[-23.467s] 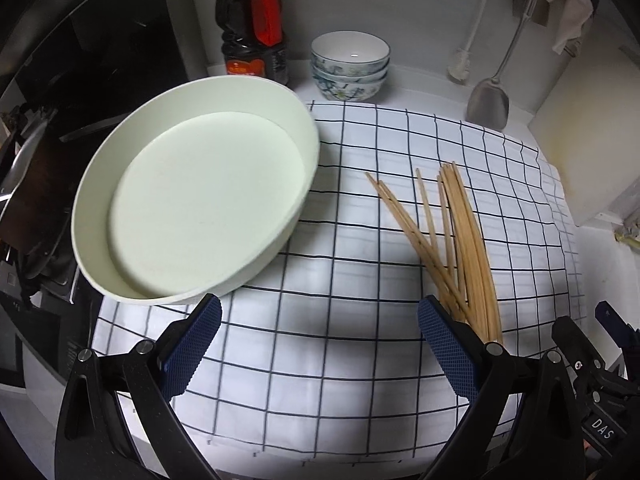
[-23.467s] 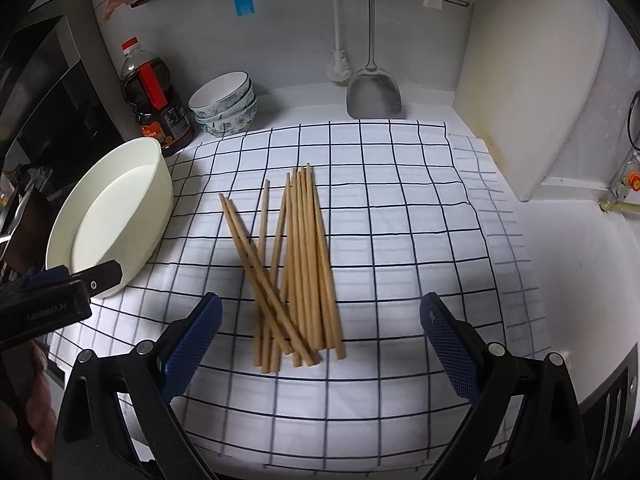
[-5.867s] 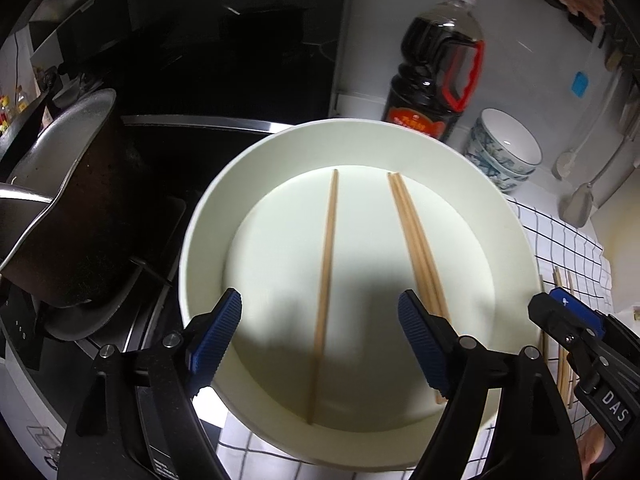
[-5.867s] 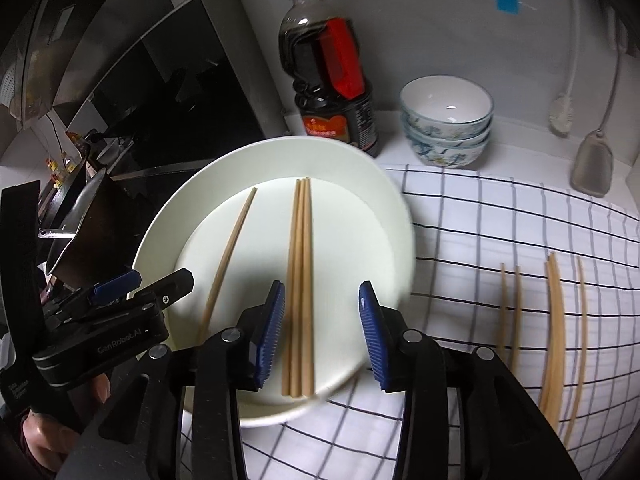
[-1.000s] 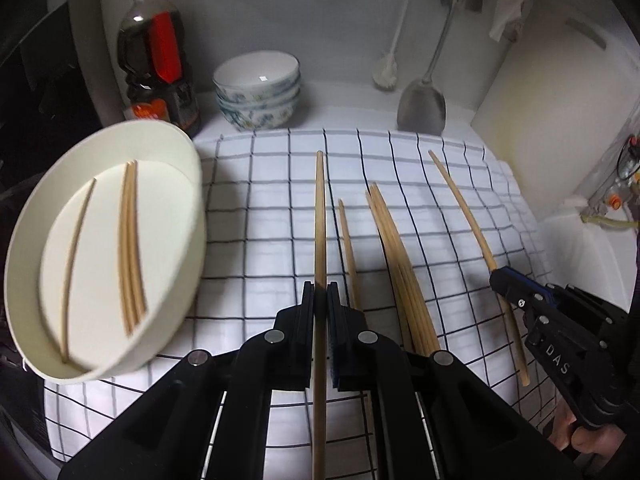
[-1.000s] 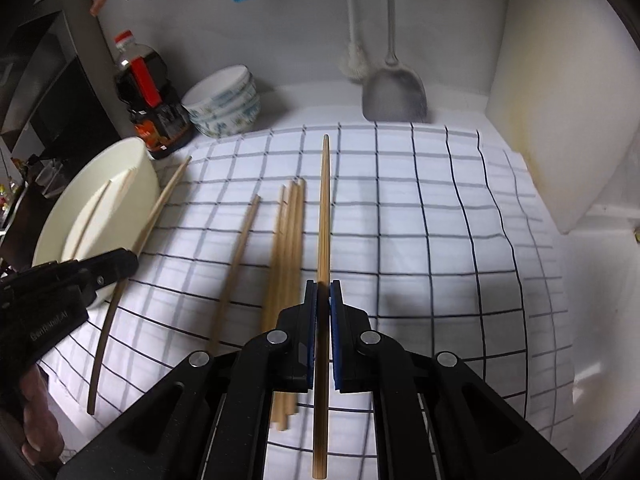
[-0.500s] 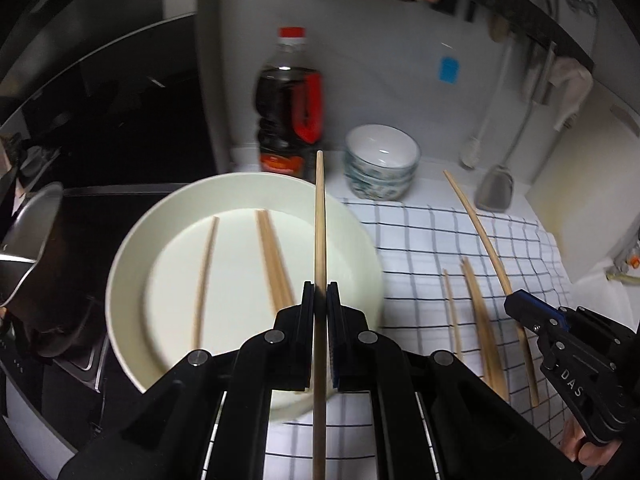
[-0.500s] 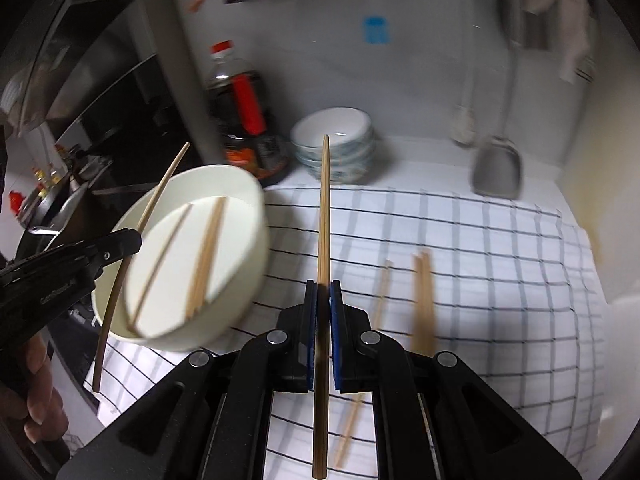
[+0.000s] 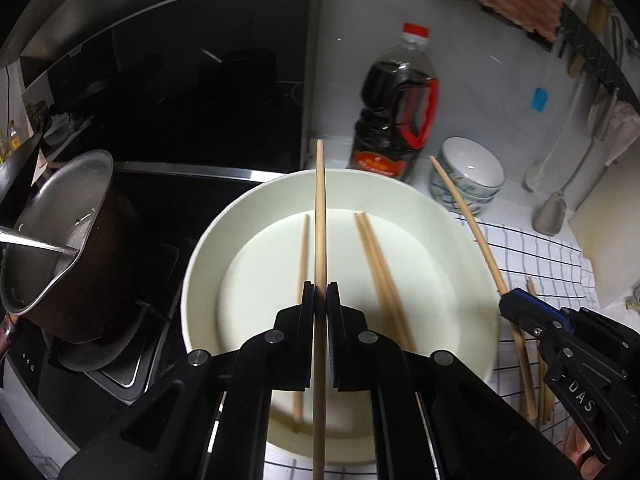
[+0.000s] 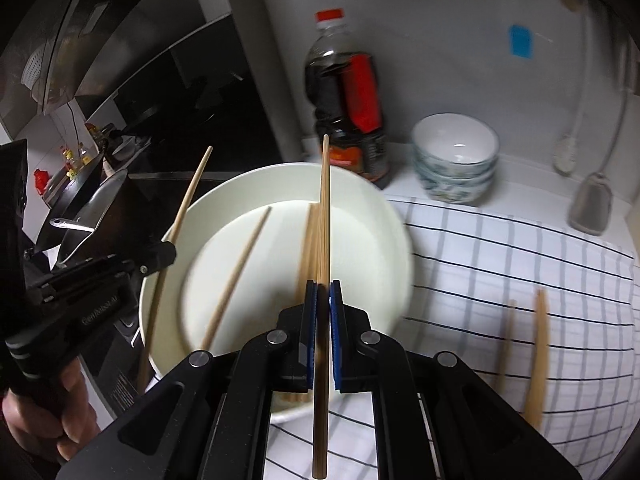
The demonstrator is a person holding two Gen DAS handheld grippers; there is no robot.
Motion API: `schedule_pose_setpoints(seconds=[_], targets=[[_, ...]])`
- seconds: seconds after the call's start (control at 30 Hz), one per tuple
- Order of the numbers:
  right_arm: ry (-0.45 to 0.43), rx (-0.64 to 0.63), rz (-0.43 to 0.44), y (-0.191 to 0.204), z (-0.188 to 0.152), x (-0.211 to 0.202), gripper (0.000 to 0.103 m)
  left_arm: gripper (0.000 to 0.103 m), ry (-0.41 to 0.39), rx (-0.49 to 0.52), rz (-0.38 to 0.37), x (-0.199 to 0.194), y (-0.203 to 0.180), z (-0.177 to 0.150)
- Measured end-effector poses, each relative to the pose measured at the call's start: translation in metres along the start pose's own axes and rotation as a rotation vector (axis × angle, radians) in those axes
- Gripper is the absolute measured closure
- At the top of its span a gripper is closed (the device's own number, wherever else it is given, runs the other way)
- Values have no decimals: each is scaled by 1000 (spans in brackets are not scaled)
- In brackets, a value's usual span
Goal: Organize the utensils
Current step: 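Carry the chopstick in the right tool into the white basin and release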
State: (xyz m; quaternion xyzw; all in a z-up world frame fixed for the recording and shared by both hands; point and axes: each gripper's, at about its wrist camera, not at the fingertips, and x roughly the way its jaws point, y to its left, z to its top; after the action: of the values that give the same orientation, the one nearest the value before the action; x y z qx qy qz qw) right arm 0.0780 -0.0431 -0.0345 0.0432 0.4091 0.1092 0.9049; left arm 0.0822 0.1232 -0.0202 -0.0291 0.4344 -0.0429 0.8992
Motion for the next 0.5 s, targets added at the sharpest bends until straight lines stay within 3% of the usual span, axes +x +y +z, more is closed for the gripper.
schedule_pose_setpoints(seconds=[0.5], targets=[[109, 27, -5, 14, 9, 71, 97, 96, 87, 8, -26, 55, 13, 6]])
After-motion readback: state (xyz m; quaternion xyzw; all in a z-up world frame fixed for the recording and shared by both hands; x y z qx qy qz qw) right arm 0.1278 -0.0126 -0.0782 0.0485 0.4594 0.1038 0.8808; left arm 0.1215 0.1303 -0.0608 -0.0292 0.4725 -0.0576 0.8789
